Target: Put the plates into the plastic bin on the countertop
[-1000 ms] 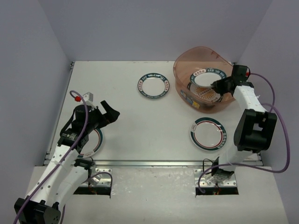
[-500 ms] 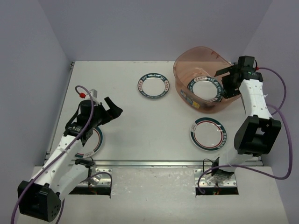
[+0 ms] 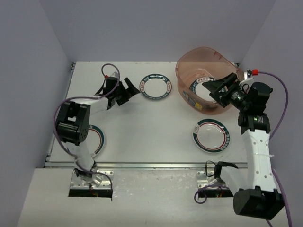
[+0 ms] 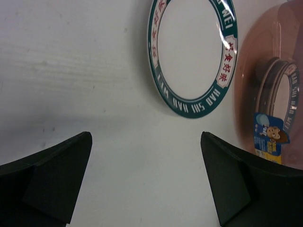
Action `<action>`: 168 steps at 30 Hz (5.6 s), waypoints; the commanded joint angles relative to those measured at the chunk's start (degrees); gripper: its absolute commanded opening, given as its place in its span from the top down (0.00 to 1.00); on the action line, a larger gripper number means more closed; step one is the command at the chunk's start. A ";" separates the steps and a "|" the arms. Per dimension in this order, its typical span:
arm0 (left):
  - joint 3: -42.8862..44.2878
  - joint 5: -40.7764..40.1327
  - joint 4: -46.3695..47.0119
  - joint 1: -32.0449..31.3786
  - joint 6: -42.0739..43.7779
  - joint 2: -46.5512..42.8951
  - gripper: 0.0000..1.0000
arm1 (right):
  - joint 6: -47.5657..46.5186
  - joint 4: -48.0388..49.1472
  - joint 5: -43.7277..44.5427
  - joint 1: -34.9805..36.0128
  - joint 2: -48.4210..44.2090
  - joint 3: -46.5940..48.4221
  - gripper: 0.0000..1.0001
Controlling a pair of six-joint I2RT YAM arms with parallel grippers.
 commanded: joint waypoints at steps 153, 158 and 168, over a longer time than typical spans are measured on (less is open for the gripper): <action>-25.46 7.76 1.73 -12.38 -8.24 -54.62 1.00 | -12.50 19.81 -15.44 24.05 13.89 -9.93 0.23; -26.02 9.46 5.00 -12.55 -9.11 -54.00 0.91 | -5.98 29.18 -20.24 24.99 16.38 -10.68 0.79; -7.71 -27.99 -32.53 -12.55 3.23 -67.84 0.00 | 2.31 9.71 4.82 1.33 12.90 -1.90 1.00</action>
